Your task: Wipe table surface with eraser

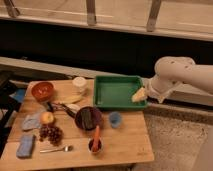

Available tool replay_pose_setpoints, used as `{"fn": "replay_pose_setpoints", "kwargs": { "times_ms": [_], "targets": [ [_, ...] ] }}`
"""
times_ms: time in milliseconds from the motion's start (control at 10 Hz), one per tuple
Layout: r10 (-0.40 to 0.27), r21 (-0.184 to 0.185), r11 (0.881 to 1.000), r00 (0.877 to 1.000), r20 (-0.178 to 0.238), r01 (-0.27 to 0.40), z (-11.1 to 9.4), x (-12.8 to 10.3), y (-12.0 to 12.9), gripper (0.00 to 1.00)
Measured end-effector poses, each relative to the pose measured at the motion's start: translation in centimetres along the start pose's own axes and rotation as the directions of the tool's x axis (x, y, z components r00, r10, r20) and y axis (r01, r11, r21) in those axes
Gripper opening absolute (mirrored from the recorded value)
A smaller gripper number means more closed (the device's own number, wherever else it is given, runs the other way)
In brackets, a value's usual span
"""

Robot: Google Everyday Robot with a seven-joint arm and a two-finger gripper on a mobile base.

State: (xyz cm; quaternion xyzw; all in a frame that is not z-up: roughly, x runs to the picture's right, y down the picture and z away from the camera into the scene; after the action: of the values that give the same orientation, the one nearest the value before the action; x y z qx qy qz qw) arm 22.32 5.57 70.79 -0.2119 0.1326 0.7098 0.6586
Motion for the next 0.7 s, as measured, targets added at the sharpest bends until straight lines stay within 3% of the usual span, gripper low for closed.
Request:
{"fn": "replay_pose_setpoints", "kwargs": {
  "times_ms": [700],
  "targets": [
    [-0.022, -0.004, 1.000, 1.000, 0.007, 0.022, -0.39, 0.02, 0.22, 0.80]
  ]
}}
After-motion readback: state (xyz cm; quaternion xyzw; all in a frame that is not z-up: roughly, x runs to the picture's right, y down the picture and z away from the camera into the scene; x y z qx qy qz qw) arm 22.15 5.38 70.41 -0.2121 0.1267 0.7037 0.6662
